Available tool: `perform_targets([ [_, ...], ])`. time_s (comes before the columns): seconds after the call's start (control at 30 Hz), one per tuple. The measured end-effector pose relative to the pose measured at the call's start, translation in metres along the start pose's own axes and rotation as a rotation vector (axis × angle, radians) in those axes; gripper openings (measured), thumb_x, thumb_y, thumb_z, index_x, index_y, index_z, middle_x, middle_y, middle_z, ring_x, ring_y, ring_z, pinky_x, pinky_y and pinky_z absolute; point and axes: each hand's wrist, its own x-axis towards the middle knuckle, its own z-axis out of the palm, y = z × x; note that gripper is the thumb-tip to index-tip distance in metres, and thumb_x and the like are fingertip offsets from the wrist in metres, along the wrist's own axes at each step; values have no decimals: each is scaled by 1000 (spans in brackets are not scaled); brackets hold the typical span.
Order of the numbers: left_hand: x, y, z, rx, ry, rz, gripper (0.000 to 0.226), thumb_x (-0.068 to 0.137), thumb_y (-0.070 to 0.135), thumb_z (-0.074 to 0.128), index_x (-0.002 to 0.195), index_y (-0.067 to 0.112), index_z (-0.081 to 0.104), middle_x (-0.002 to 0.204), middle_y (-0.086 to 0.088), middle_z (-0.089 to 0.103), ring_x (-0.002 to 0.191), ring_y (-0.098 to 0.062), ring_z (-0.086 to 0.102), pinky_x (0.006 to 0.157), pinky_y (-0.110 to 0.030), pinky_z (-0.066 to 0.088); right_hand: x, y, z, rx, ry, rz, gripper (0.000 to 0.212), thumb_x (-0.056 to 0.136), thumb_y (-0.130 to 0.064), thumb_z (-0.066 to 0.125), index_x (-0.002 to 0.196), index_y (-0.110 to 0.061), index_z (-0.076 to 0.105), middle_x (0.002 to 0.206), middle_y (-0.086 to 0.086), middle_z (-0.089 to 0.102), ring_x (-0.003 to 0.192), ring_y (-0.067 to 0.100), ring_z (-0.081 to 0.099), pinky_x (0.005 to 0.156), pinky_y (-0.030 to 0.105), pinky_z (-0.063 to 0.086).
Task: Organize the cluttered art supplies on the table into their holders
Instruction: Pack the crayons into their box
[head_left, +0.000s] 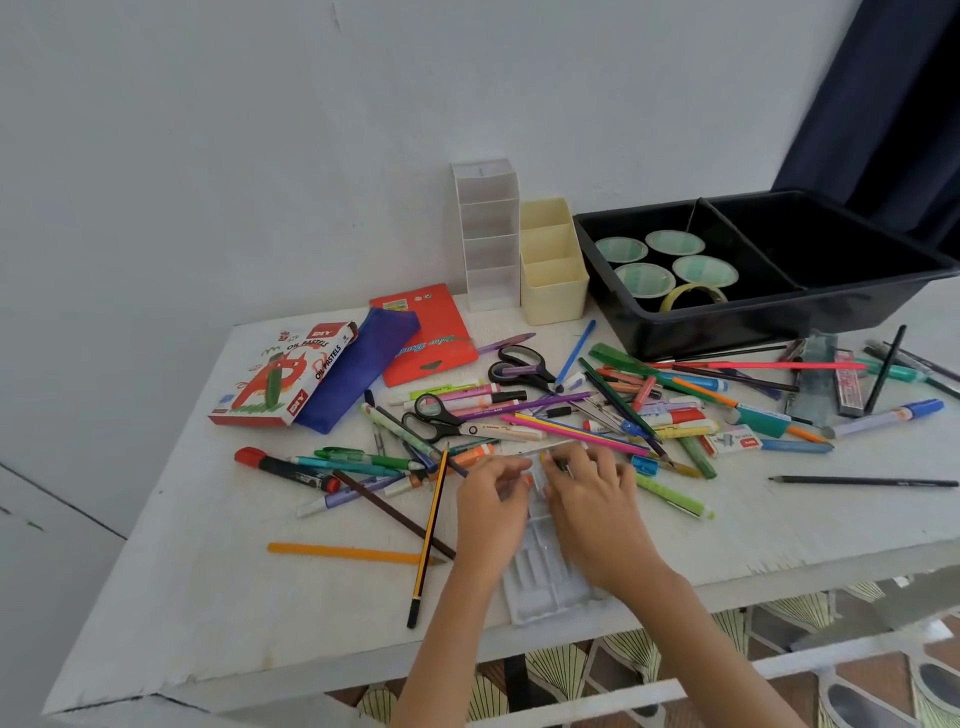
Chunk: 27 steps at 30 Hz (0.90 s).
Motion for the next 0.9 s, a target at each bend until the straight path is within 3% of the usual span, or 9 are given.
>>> perform_targets([
  [0.1, 1, 9, -6, -61, 59, 2, 18, 89, 3, 56, 98, 13, 69, 94, 4, 66, 87, -1, 60, 74, -5, 44, 10, 7, -4, 270, 23, 75, 30, 97, -22, 43, 122, -18, 59, 116, 0, 55, 108, 24, 43, 86, 38, 30],
  [0.23, 17, 14, -16, 57, 187, 111, 22, 87, -2, 56, 94, 15, 67, 94, 2, 64, 85, -7, 60, 76, -13, 48, 36, 14, -8, 426, 91, 106, 21, 92, -13, 53, 108, -15, 67, 99, 3, 61, 96, 24, 51, 80, 38, 39],
  [0.33, 35, 10, -21, 211, 203, 136, 19, 85, -5, 57, 96, 6, 68, 93, -3, 62, 84, -14, 59, 76, -24, 50, 61, 22, -7, 444, 102, 108, 23, 89, -9, 57, 110, -11, 67, 102, 6, 63, 99, 23, 51, 86, 37, 43],
  [0.43, 46, 8, -21, 250, 198, 112, 20, 85, -4, 58, 98, 6, 68, 94, -2, 62, 84, -12, 58, 76, -17, 47, 87, 27, -5, 503, 107, 142, 27, 92, -10, 53, 117, -8, 63, 108, 7, 59, 108, 21, 47, 91, 28, 37],
  [0.53, 58, 11, -18, 194, 253, 67, 22, 86, -3, 57, 100, 10, 69, 93, 0, 62, 80, -5, 57, 77, -19, 50, 118, 29, -2, 507, 84, 129, 29, 91, -9, 55, 119, -6, 60, 108, 10, 57, 110, 24, 47, 93, 28, 36],
  [0.73, 70, 17, -20, 204, 319, 53, 18, 86, -2, 58, 98, 9, 67, 91, 1, 62, 77, -2, 57, 71, -6, 45, 153, 29, 10, 369, -30, 32, 30, 94, -13, 53, 122, -6, 58, 108, 12, 57, 106, 26, 45, 91, 34, 38],
  [0.9, 68, 8, -29, 387, 309, 42, 6, 84, 7, 65, 86, 12, 67, 79, 3, 58, 75, -12, 56, 71, -26, 50, 152, 29, 19, 286, -29, 20, 23, 90, 2, 50, 108, 0, 64, 99, 14, 48, 96, 27, 42, 77, 28, 35],
])
